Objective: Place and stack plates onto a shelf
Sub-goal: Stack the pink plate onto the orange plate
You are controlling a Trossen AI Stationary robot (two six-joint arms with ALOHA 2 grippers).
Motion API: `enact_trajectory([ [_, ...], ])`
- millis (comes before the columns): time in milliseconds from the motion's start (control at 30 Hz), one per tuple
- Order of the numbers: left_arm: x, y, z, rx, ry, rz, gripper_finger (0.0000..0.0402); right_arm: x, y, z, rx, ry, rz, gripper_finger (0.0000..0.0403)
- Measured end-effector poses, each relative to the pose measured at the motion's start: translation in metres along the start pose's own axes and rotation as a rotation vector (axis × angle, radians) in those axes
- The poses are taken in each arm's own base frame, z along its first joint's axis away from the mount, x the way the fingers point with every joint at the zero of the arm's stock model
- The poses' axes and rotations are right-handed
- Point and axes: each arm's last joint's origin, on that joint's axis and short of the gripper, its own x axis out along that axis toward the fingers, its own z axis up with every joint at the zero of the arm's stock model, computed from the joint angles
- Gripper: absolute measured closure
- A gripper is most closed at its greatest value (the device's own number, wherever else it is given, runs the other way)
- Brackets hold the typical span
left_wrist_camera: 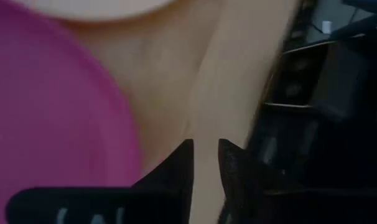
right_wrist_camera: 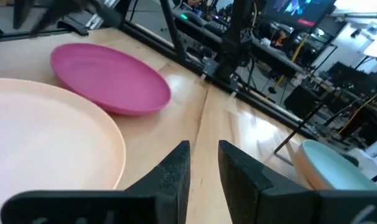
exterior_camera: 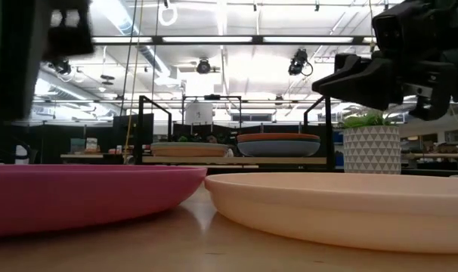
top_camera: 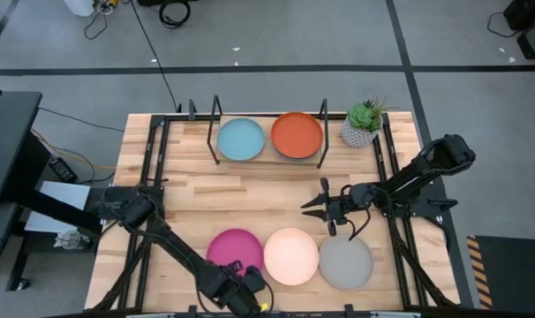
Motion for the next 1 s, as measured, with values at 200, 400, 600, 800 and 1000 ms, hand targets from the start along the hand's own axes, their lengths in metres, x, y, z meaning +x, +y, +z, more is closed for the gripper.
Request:
enact_trajectory([
  [200,-0.015,0.001,0.002,0.061,-0.058,0.142,0.0355,0.000,0.001,-0.001,0.010,0.009,0.024,0.0314],
  [400,-0.003,0.005,-0.002,0.109,-0.107,0.222,0.0347,0.000,0.002,-0.002,0.023,0.018,0.029,0.0314],
  [600,0.002,0.012,0.009,0.081,-0.115,0.243,0.0275,0.000,0.002,-0.002,0.028,0.018,0.029,0.0314],
  [800,0.007,0.017,0.016,0.075,-0.118,0.255,0.0220,0.000,0.002,-0.003,0.032,0.022,0.031,0.0314],
  [1000,0.025,0.019,0.012,0.081,-0.083,0.272,0.0226,0.000,0.002,-0.003,0.034,0.029,0.035,0.0314],
])
